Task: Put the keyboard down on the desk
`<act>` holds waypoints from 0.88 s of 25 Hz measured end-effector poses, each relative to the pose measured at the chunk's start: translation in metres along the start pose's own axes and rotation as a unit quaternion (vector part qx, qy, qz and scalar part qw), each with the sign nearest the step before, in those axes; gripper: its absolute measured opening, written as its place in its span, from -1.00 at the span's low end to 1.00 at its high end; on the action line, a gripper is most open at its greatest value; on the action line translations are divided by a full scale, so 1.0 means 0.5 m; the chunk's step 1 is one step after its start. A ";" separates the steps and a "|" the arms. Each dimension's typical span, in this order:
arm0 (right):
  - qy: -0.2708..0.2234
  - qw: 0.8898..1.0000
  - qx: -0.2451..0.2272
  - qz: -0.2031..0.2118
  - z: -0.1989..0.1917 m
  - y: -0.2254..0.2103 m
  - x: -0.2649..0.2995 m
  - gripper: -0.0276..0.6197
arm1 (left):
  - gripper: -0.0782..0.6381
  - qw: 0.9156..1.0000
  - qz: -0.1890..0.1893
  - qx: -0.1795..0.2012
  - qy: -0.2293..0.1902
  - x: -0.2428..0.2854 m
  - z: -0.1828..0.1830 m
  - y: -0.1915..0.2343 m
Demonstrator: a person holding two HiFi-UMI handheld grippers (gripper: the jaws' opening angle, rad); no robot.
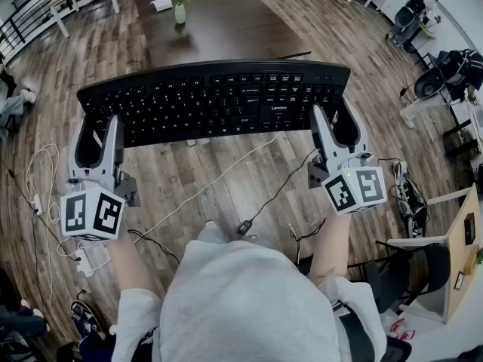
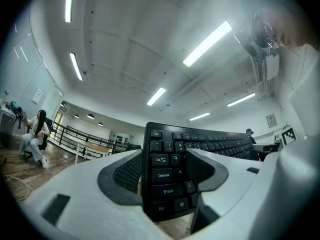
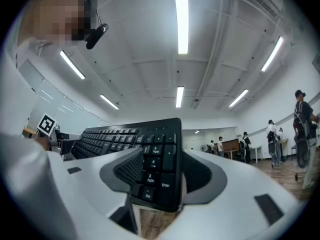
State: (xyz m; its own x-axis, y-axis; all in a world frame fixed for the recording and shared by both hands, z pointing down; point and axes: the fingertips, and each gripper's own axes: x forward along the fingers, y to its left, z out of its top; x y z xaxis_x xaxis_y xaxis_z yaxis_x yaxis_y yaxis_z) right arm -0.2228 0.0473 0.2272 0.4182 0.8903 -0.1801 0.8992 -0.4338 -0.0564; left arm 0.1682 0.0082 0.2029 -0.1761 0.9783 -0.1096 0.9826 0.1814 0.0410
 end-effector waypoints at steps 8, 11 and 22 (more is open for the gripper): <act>-0.005 1.000 0.000 0.002 0.002 -0.003 0.002 -0.17 | -0.05 1.000 0.001 0.001 -0.001 0.001 0.003 -0.002; -0.005 1.000 0.000 0.002 0.001 -0.002 0.003 -0.17 | -0.05 1.000 0.003 0.002 -0.002 0.000 0.004 -0.002; -0.005 1.000 0.001 -0.006 -0.006 0.000 -0.002 -0.17 | -0.05 1.000 -0.005 0.000 0.000 0.005 -0.006 0.002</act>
State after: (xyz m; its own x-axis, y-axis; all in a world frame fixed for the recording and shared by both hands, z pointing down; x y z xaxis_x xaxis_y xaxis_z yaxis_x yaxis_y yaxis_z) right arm -0.2227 0.0469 0.2304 0.4062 0.8941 -0.1885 0.9039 -0.4234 -0.0604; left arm 0.1684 0.0113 0.2058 -0.1849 0.9767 -0.1091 0.9810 0.1902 0.0395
